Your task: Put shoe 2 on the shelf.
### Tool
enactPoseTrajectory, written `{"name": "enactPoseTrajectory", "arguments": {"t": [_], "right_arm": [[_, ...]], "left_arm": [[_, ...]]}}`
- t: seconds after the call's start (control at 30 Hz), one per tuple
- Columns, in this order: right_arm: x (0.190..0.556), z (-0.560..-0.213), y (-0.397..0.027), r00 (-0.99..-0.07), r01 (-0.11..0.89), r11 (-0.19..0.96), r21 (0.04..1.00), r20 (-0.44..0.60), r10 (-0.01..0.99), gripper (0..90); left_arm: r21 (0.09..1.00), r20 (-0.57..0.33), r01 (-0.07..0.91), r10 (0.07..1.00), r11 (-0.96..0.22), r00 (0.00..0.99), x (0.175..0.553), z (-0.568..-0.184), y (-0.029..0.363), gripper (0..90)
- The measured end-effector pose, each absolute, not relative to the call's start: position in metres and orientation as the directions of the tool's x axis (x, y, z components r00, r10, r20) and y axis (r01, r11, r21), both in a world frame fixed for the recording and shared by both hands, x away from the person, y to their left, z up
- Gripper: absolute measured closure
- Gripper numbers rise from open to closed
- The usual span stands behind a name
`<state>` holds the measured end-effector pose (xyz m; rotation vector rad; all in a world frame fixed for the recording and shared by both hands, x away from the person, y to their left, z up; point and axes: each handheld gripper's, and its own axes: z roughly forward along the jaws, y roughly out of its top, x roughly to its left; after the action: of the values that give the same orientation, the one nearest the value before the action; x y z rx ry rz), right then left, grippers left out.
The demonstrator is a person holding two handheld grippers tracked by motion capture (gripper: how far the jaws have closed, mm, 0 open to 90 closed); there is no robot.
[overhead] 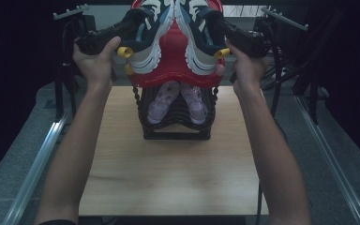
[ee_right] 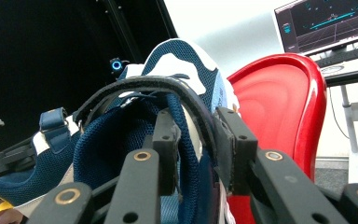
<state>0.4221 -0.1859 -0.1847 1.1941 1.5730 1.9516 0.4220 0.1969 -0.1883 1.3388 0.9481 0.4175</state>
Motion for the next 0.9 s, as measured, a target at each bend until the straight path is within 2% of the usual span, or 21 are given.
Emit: {"name": "enactPoseTrajectory", "arguments": {"t": [0.67, 0.77, 0.9], "right_arm": [[0.438, -0.191, -0.182, -0.532, 0.226, -0.309, 0.924, 0.383, 0.755, 70.5], [0.442, -0.193, -0.178, -0.516, 0.228, -0.288, 0.93, 0.366, 0.775, 70.3], [0.444, -0.195, -0.168, -0.49, 0.203, -0.219, 0.954, 0.293, 0.821, 69.6]], "left_arm": [[0.947, -0.308, 0.251, 0.783, 0.2, 0.54, 0.439, -0.197, 0.182, 68.9], [0.946, -0.31, 0.255, 0.783, 0.198, 0.539, 0.441, -0.199, 0.182, 68.8], [0.946, -0.308, 0.256, 0.793, 0.198, 0.525, 0.442, -0.207, 0.183, 68.6]]}}
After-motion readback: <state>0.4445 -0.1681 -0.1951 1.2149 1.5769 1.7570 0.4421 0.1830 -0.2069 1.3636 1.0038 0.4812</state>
